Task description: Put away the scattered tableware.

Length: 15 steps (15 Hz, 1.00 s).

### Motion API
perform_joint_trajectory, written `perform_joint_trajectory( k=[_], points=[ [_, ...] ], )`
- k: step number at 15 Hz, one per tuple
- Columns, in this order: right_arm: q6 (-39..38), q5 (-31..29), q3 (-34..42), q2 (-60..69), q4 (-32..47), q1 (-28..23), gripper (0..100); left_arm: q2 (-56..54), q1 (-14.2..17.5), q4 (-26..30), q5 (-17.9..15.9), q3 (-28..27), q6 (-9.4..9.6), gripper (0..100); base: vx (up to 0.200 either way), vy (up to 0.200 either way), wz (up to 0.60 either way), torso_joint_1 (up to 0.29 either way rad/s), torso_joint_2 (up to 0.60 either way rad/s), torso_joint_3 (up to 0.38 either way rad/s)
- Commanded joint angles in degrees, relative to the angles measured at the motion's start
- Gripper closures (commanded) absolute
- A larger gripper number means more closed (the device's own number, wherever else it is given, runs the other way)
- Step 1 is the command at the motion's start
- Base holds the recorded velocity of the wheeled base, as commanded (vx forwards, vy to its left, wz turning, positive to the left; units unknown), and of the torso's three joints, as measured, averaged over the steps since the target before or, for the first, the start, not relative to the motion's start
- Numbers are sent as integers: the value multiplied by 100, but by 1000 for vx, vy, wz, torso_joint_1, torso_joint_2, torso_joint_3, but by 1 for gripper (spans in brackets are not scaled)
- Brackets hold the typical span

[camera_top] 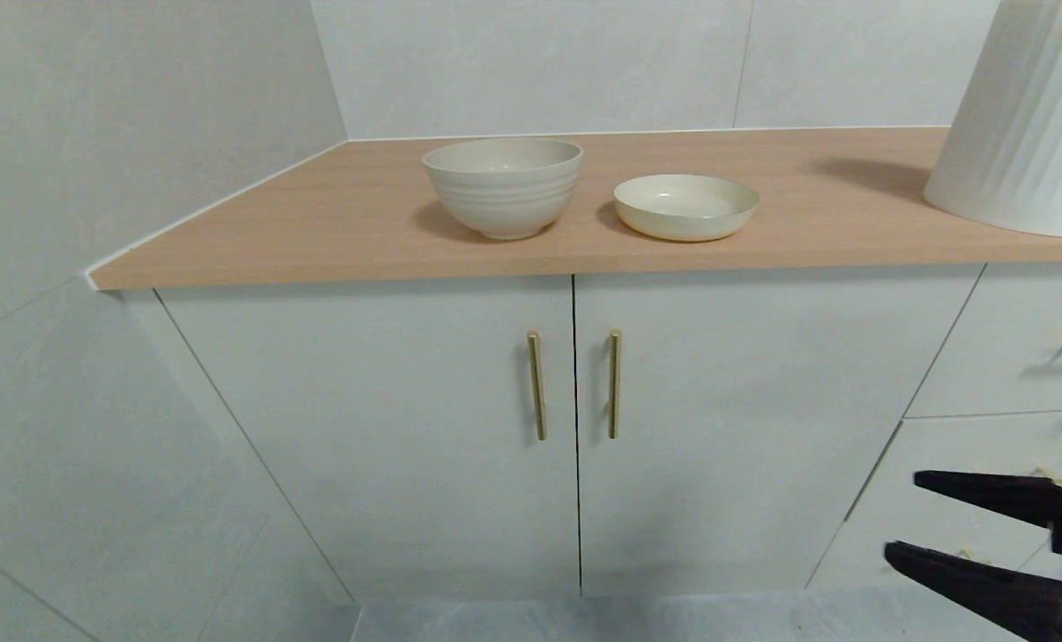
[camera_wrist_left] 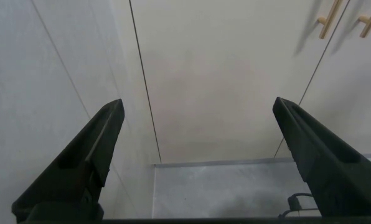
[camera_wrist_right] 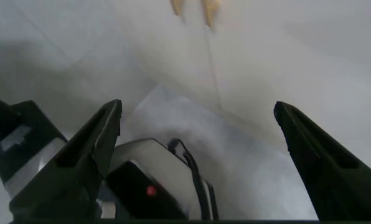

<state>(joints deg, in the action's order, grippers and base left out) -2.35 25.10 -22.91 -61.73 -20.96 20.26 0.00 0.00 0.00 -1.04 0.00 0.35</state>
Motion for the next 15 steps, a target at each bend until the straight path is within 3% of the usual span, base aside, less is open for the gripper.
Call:
perform_joint_trajectory(
  k=[1,6,15],
  points=[
    [-2,-14,-320,-1491,-699,488,0,0,0,0,-2,0,9,0,0,0,0,0,0,0],
    [7,-5,-443,-1746,-893,575,0,0,0,0,-2,0,9,0,0,0,0,0,0,0],
    [16,4,-1708,-2800,-972,786,0,0,0,0,-2,0,9,0,0,0,0,0,0,0]
  ],
)
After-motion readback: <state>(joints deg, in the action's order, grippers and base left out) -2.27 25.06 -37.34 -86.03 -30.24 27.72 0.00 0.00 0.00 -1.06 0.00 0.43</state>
